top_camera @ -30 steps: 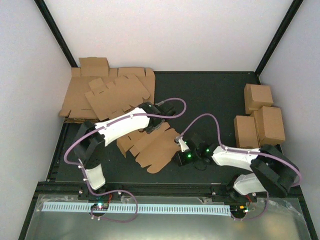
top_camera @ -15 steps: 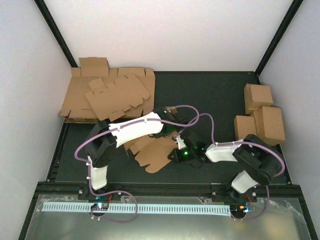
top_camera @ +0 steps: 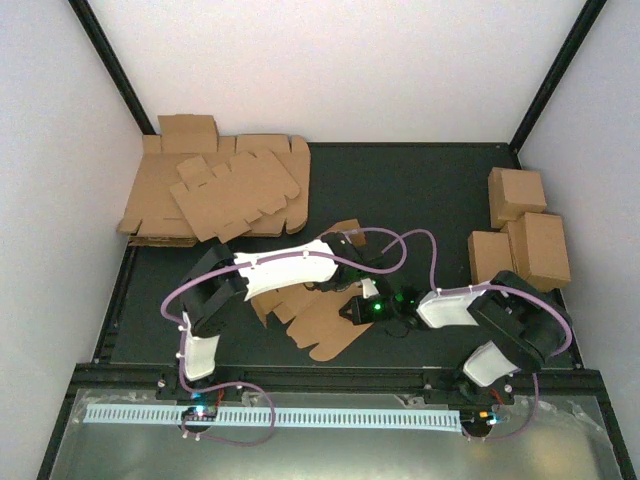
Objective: Fold the paper box
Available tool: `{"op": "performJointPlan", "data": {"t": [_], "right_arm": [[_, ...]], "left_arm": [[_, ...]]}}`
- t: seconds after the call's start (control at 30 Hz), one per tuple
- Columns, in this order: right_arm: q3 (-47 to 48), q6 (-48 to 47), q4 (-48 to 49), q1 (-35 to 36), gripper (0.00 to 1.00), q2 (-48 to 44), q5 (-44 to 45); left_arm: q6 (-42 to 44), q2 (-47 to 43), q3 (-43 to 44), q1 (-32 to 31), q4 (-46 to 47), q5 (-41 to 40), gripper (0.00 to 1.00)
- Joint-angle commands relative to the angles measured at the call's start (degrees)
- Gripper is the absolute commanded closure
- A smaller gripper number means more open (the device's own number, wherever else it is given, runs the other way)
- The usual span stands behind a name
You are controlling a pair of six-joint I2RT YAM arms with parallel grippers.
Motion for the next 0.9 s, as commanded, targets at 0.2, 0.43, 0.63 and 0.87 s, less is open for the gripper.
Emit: {"op": "performJointPlan", "data": {"t": [0.2, 0.43, 0.63, 0.87], "right_arm": [[-0.37, 0.77, 3.93, -1.32, 0.98, -0.14, 0.92], [-0.07, 0.64, 4.49, -2.45, 0.98, 1.09, 0.44], [0.73, 0.35, 4.71, -2.76, 0.98, 3.93, 0.52], [1.13, 0.3, 5.22, -3.08, 0.98, 6.07, 0.39]], "left_arm": [[-3.23, 0.88, 0.1, -1.56, -0.97, -2.65, 0.98], [-0.28, -2.64, -0.1, -1.61, 2.75, 7.74, 0.98], [1.82, -6.21, -0.54, -1.44, 6.71, 18.97, 0.93], [2.01, -7.2, 1.27, -1.25, 5.47, 23.29, 0.86]]}}
